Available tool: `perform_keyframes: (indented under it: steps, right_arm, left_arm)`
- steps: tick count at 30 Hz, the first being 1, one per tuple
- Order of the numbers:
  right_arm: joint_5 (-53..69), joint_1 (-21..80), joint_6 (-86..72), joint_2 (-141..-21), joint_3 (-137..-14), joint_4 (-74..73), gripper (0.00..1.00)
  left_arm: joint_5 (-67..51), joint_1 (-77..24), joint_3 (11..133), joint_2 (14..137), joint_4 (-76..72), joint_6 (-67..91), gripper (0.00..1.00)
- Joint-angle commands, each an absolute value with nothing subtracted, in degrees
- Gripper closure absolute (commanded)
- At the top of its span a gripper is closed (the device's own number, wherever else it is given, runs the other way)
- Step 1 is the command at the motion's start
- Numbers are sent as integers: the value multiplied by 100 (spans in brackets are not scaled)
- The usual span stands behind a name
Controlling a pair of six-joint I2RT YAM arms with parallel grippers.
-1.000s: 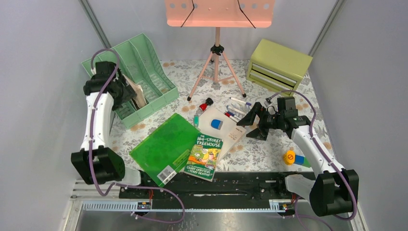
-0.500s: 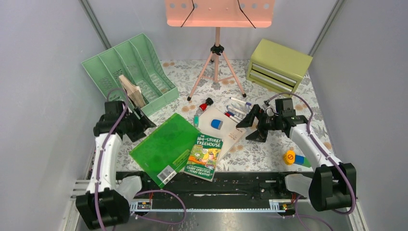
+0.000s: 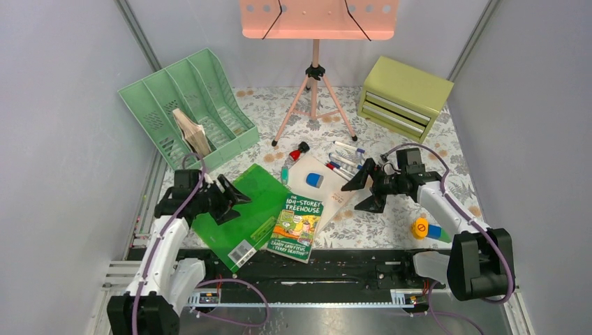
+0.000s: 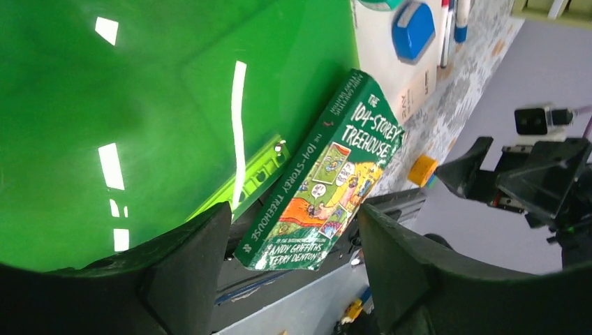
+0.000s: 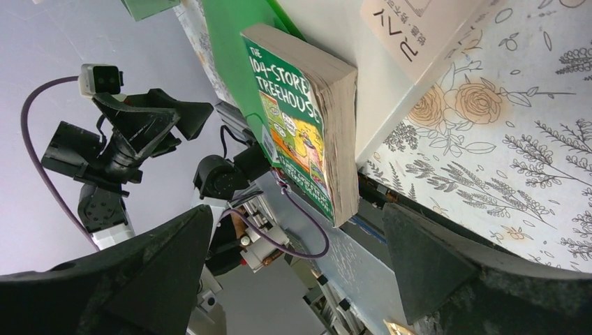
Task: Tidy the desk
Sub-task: Pick up the book from the center of the board.
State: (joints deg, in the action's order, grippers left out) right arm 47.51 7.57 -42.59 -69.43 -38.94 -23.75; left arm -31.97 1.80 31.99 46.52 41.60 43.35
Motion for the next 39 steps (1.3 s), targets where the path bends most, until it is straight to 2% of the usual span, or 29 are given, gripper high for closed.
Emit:
perform_keyframes:
  steps: [1,11,23,32,39]
  right_arm:
    - [4905,791,-4379,-7024,-3773,-2257,1]
    - [4600,921,-3572,-7668,-4013,-3158,1]
    - [4912,1406,-3494,-8815,-4236,-2912,1]
    - [5144,1566,-3816,-9331,-4100,-2150,1]
    - [5317,1676,-4002,-9702,-4022,-1639,1]
  left_arm:
    - [-3234,-453,3249,4934,3379,4693,32]
    - [-3170,-1997,3925,6540,2935,4448,28]
    - [-2462,-3290,4574,8001,2944,4263,30]
    - [-2177,-3885,5124,8522,3067,4322,51]
    - [-2273,-4220,5503,8834,3067,4403,60]
